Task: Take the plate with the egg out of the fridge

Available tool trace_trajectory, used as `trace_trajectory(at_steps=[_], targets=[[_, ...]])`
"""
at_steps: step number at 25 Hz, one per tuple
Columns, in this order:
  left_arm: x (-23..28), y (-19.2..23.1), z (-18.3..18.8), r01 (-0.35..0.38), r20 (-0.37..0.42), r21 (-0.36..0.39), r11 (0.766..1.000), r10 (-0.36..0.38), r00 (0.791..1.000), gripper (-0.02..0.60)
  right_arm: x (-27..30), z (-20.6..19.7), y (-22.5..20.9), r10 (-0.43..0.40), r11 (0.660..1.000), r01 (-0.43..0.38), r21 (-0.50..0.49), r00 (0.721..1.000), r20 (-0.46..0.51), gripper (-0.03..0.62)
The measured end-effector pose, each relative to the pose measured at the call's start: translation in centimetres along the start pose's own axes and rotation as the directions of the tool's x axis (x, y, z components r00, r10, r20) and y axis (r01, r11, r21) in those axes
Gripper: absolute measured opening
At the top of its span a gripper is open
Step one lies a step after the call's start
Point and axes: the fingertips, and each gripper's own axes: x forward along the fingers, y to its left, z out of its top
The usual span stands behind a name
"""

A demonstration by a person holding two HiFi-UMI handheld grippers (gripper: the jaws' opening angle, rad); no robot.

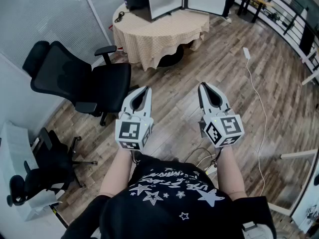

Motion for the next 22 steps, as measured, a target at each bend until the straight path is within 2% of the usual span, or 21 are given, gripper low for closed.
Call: trace_trajectory(at_steps=[5, 10, 15, 22], targets=[[0.8, 0.1, -1.0, -0.010, -0.004, -0.017, 1.000, 0.009, 1.000, 0.009, 0.2, -0.8, -0.8, -0.008, 1.000, 0.008, -0.006, 1.000, -0.010, 0.032], [1.2, -0.6, -1.6, 0.003, -0.029, 0.032, 0.999, -0.002, 1.000, 0.009, -0.1, -1.6, -1.2, -0.018, 1.000, 0.018, -0.006, 1.000, -0.024, 0.032], [1.5, -2.1, -1.7, 0.017, -0.034, 0.032, 0.999, -0.016, 0.999, 0.008, -1.5, -2.0, -1.7, -0.032, 0.999, 0.032, 0.033, 0.999, -0.010, 0.032], [1.4, -3.7, -1.4, 0.034, -0.029, 0.012, 0.999, -0.034, 0.999, 0.009, -3.1, -2.2, -1.7, 0.018, 0.997, -0.021, 0.079, 0.999, 0.033, 0.034]])
